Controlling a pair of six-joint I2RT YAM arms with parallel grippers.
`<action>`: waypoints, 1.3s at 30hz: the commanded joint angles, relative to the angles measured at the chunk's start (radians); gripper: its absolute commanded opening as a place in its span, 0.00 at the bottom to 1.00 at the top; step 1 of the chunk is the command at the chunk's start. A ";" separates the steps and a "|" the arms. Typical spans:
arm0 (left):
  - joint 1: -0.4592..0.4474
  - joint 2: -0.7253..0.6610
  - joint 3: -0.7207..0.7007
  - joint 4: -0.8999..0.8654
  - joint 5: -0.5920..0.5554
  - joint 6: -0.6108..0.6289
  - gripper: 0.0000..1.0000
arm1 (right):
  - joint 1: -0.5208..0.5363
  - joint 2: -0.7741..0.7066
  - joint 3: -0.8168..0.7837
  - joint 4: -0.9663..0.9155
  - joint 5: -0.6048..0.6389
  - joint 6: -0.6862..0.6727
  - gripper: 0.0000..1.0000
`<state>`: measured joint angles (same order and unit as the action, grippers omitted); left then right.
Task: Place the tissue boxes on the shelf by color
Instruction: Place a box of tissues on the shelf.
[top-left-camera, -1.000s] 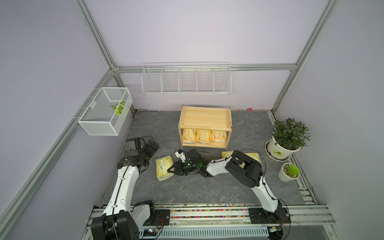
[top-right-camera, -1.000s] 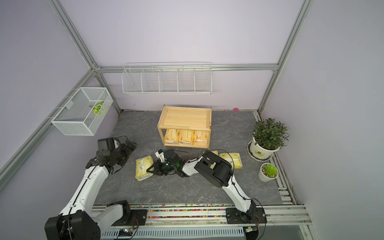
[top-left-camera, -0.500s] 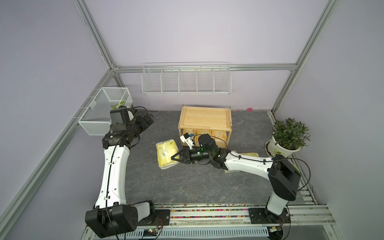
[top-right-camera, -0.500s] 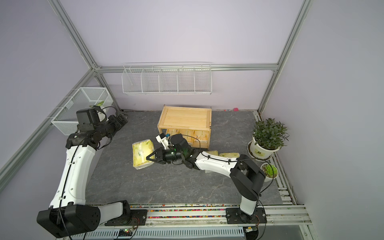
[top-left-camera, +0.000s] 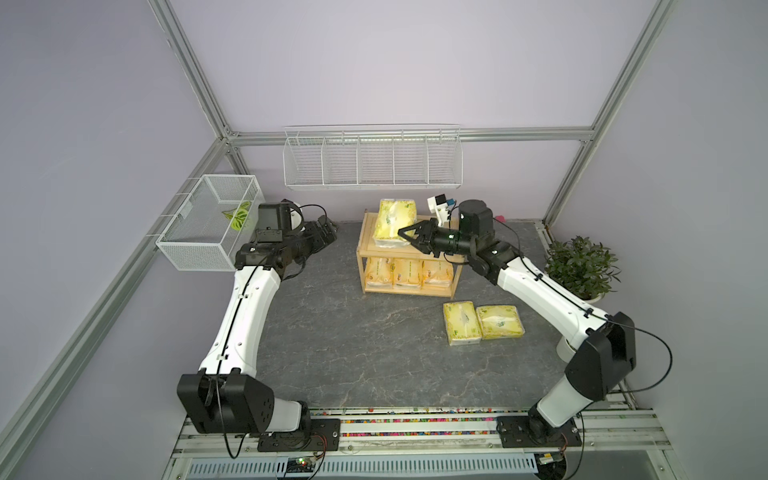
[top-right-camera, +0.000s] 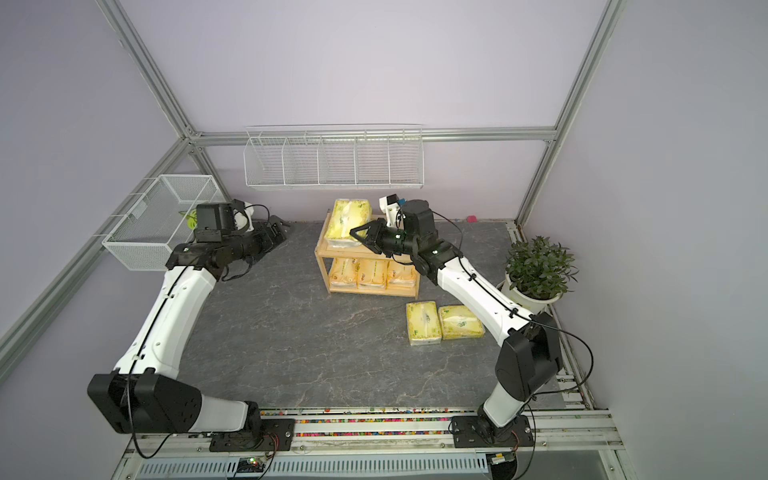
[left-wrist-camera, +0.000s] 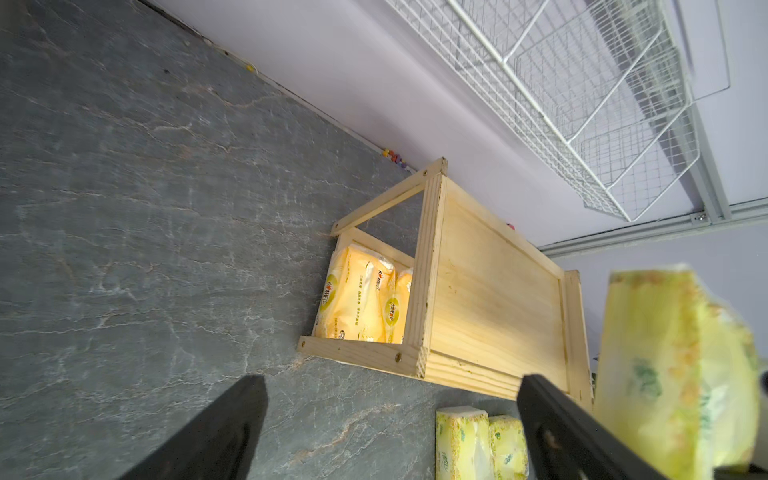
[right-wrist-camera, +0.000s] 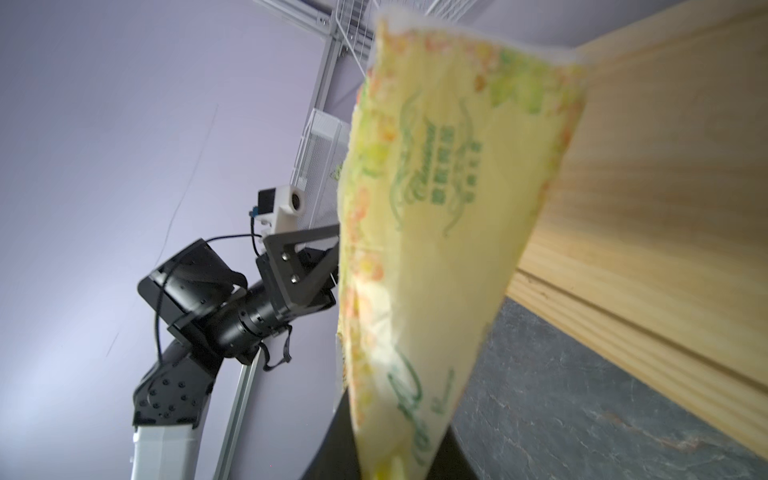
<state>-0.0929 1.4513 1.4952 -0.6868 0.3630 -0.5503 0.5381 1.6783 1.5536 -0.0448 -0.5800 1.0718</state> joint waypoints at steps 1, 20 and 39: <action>-0.033 0.058 0.062 0.034 -0.017 0.019 1.00 | -0.012 0.073 0.064 -0.059 0.007 -0.005 0.11; -0.065 0.255 0.169 0.145 -0.004 -0.069 1.00 | 0.027 0.305 0.267 -0.117 0.046 0.036 0.13; -0.083 0.289 0.172 0.156 0.007 -0.068 1.00 | 0.048 0.341 0.381 -0.367 0.121 -0.103 0.90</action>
<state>-0.1661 1.7138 1.6390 -0.5465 0.3588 -0.6167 0.5842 2.0422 1.9079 -0.2878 -0.5156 1.0451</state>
